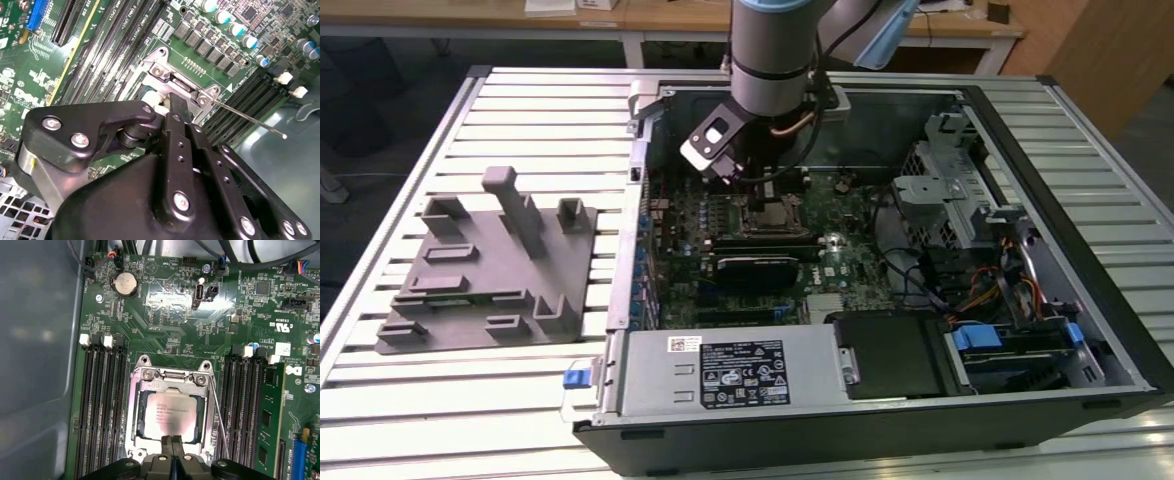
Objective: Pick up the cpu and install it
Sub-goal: 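Install the first cpu locking lever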
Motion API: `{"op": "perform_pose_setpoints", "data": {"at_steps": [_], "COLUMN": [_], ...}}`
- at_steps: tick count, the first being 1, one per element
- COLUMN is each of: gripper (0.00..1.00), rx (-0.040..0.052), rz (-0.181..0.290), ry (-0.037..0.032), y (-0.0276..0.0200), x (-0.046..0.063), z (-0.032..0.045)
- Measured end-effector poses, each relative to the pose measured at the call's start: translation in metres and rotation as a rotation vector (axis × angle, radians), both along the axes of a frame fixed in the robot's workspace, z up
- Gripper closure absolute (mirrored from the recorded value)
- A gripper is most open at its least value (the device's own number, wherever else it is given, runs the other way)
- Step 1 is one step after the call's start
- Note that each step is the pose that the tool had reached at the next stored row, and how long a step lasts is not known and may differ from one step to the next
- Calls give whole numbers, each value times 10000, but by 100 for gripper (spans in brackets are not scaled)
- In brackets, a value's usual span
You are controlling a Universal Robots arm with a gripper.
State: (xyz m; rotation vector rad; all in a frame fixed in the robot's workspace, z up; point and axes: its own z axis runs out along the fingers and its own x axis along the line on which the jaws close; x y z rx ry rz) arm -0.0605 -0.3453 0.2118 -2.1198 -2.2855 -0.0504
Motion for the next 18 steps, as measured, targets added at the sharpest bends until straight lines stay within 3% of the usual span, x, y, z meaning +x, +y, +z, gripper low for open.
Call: {"op": "perform_pose_setpoints", "data": {"at_steps": [18], "gripper": [89], "rx": [0], "rz": [0], "ry": [0], "y": [0], "x": [101], "z": [2]}}
